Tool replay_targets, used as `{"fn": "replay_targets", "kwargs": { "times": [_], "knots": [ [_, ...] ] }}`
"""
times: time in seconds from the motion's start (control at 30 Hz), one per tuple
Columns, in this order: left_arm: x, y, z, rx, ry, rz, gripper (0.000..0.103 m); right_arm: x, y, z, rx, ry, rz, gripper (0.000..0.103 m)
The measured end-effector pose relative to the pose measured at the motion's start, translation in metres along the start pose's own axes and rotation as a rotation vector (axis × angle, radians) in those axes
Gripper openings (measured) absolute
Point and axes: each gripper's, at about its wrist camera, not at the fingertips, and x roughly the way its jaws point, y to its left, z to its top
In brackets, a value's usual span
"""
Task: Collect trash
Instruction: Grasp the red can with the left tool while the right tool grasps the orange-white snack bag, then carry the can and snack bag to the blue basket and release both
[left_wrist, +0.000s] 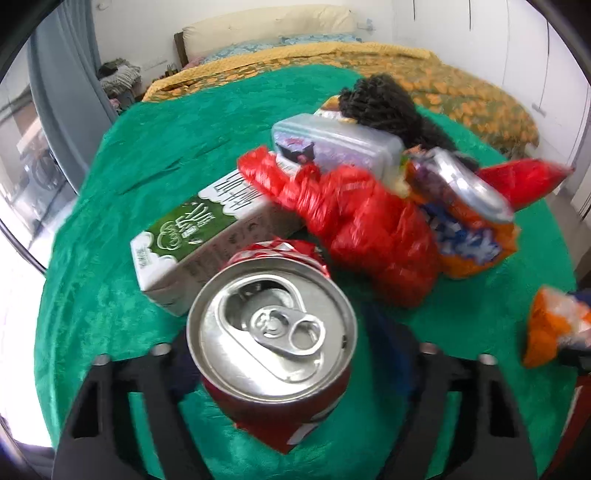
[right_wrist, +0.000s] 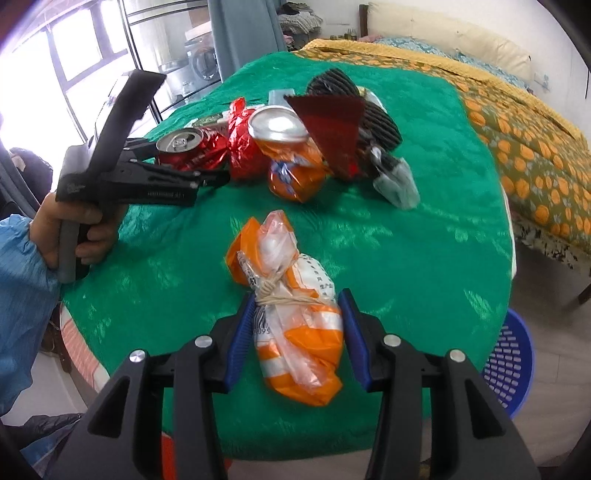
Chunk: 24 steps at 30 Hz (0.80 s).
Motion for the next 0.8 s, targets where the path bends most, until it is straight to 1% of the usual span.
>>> {"fn": "replay_targets", "kwargs": {
  "times": [0.03,0.1,0.2,0.23,0.27,0.3,0.33,0.4,0.43,0.5,0.53,0.57,0.6,0.63,0.67,0.73,0.8],
  "knots": [
    [-0.002,-0.001,0.000,-0.013,0.006,-0.013,0.062,-0.001,-0.001,-0.001,0.002,0.002,0.004,0.045],
    [-0.009,-0.005,-0.004,-0.013,0.006,-0.019,0.062,0.000,-0.001,-0.001,-0.002,0.007,0.010,0.045],
    [-0.028,-0.010,-0.021,-0.006,0.008,-0.060,0.062,0.004,0.001,0.007,-0.015,0.026,0.022,0.047],
    [-0.035,-0.015,-0.029,0.003,0.013,-0.086,0.062,0.004,0.000,0.007,-0.026,0.033,0.023,0.055],
    [-0.039,-0.018,-0.034,0.009,0.016,-0.095,0.063,0.001,0.001,0.006,-0.038,0.042,0.019,0.067],
    [-0.042,-0.020,-0.040,0.017,0.017,-0.102,0.063,0.001,0.002,0.008,-0.051,0.051,0.017,0.069],
    [-0.045,-0.025,-0.044,0.028,0.016,-0.106,0.071,0.002,0.002,0.012,-0.067,0.062,0.020,0.070],
    [-0.048,-0.031,-0.046,0.048,0.005,-0.092,0.080,0.004,0.006,0.017,-0.108,0.078,0.016,0.070],
    [-0.047,-0.034,-0.046,0.061,-0.001,-0.076,0.082,0.006,0.007,0.019,-0.123,0.081,0.013,0.070],
    [-0.043,-0.036,-0.044,0.067,0.002,-0.051,0.083,0.010,0.012,0.026,-0.164,0.100,0.012,0.069],
    [-0.039,-0.037,-0.042,0.063,0.012,-0.046,0.082,0.012,0.014,0.027,-0.174,0.113,0.007,0.062],
    [-0.037,-0.036,-0.043,0.062,0.017,-0.047,0.082,0.015,0.015,0.029,-0.191,0.133,0.004,0.046],
    [-0.036,-0.037,-0.044,0.064,0.022,-0.055,0.074,0.018,0.015,0.030,-0.208,0.150,0.007,0.044],
    [-0.036,-0.036,-0.044,0.064,0.025,-0.068,0.061,0.018,0.016,0.030,-0.216,0.151,0.004,0.044],
    [-0.038,-0.036,-0.045,0.062,0.025,-0.083,0.062,0.014,0.016,0.029,-0.213,0.144,0.007,0.044],
    [-0.041,-0.037,-0.047,0.059,0.017,-0.063,0.061,0.004,0.012,0.027,-0.188,0.109,0.016,0.044],
    [-0.044,-0.033,-0.049,0.031,0.014,-0.075,0.061,-0.009,0.002,0.026,-0.131,0.065,0.056,0.044]
  ]
}}
